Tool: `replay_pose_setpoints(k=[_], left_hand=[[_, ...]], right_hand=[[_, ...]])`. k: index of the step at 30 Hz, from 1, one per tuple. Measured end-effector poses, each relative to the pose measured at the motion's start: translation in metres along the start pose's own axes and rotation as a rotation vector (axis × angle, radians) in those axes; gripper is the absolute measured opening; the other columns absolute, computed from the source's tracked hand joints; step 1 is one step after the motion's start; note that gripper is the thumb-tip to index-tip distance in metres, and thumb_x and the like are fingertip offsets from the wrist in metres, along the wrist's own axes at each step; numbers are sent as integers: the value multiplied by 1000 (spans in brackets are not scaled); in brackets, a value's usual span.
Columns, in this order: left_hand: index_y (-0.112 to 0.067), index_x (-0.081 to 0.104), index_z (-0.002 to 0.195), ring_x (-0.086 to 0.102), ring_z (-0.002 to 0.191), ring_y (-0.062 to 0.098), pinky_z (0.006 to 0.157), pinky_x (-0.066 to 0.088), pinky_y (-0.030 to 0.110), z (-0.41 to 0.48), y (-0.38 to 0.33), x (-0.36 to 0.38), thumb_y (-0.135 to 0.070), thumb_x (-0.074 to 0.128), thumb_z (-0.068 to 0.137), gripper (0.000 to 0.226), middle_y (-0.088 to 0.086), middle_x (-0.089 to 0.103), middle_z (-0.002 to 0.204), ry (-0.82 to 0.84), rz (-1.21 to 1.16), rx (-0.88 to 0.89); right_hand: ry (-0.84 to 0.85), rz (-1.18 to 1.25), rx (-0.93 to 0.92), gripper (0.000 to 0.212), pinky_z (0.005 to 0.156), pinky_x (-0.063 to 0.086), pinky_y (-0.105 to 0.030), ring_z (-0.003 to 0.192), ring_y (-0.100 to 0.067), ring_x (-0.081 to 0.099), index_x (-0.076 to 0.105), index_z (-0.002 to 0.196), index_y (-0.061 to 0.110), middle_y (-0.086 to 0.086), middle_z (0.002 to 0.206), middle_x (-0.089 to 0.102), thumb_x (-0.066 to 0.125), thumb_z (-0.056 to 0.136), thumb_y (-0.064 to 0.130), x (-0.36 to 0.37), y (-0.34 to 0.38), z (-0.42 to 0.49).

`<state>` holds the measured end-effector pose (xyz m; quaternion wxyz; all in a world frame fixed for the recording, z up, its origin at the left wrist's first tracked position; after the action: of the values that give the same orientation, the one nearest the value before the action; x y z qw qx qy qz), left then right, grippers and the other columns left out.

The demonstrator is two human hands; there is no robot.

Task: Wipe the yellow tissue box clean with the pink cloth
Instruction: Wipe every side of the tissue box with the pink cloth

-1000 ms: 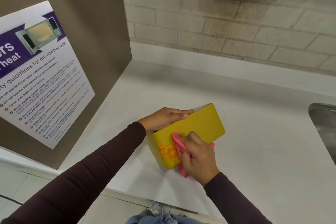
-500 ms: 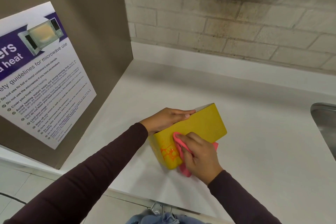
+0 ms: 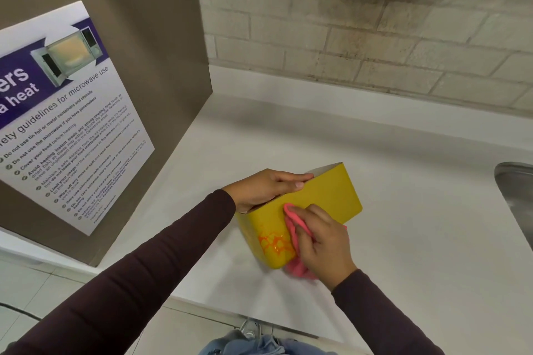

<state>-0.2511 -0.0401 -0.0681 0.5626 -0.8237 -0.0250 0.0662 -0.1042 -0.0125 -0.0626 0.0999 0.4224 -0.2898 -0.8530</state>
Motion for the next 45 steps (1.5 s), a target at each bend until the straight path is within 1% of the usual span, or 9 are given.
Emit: replay_pose_setpoints(k=[5,9,13,15,17,22,32,37,45], left_hand=[[-21,52,132,44,122,-7,91,35,-2,-2,-1,-2,-25,49,95,37,-9,49,140,-36,55,22],[-23,52,131,45,102,-27,82,32,-7,-1,0,-1,-26,48,96,36,-13,48,140,-27,69,29],[-23,53,130,44,113,-17,87,33,-5,-1,2,1,-27,50,95,36,-14,49,139,-38,81,42],[-24,54,130,44,112,-19,88,32,-5,-1,2,2,-28,50,95,36,-14,50,139,-44,91,52],[-25,54,130,45,106,-25,85,32,-6,-1,1,2,-28,50,95,35,-15,50,138,-44,87,57],[-24,54,130,44,102,-29,84,31,-7,0,2,-1,-28,49,95,35,-15,50,138,-51,86,62],[-26,53,130,43,99,-32,81,31,-9,1,3,-2,-30,48,95,36,-15,49,139,-42,105,65],[-29,54,129,44,97,-32,81,31,-9,1,3,-2,-31,49,95,34,-17,49,138,-44,104,61],[-32,54,128,45,115,-16,94,35,0,-1,1,3,-33,52,93,35,-21,49,137,-27,89,42]], right_hand=[[-6,36,15,37,56,41,-17,66,-7,50,66,114,14,1,80,60,46,84,14,15,11,6],[158,73,-129,35,59,37,-15,69,-8,49,60,118,17,2,84,56,47,86,15,17,21,-5],[104,25,-66,36,60,34,-11,72,-6,51,60,117,22,2,84,60,46,84,16,6,5,-4],[19,37,8,36,62,33,-5,72,-3,51,61,115,23,4,84,60,45,84,17,5,3,0],[9,52,20,36,63,38,-9,73,-3,52,60,116,23,6,86,60,46,84,17,11,10,4],[129,51,-53,38,56,40,-25,65,-12,49,66,116,15,-1,80,56,46,83,14,19,29,6],[283,50,-213,28,53,29,-20,58,-15,47,71,104,14,-4,69,51,53,83,11,20,27,5],[352,81,-240,24,51,32,-19,56,-13,46,72,97,15,-3,67,49,53,84,13,18,26,3],[423,78,-233,20,56,28,-16,56,-10,40,72,96,16,-1,68,48,65,80,6,14,23,-10]])
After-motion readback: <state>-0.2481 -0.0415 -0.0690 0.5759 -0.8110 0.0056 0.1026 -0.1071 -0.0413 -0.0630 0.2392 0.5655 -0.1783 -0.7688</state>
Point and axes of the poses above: each hand's wrist, its own z-axis towards the middle knuckle, its own x-axis out of the palm, y = z × x, the point moved 4 cm from there along z, towards the middle knuckle
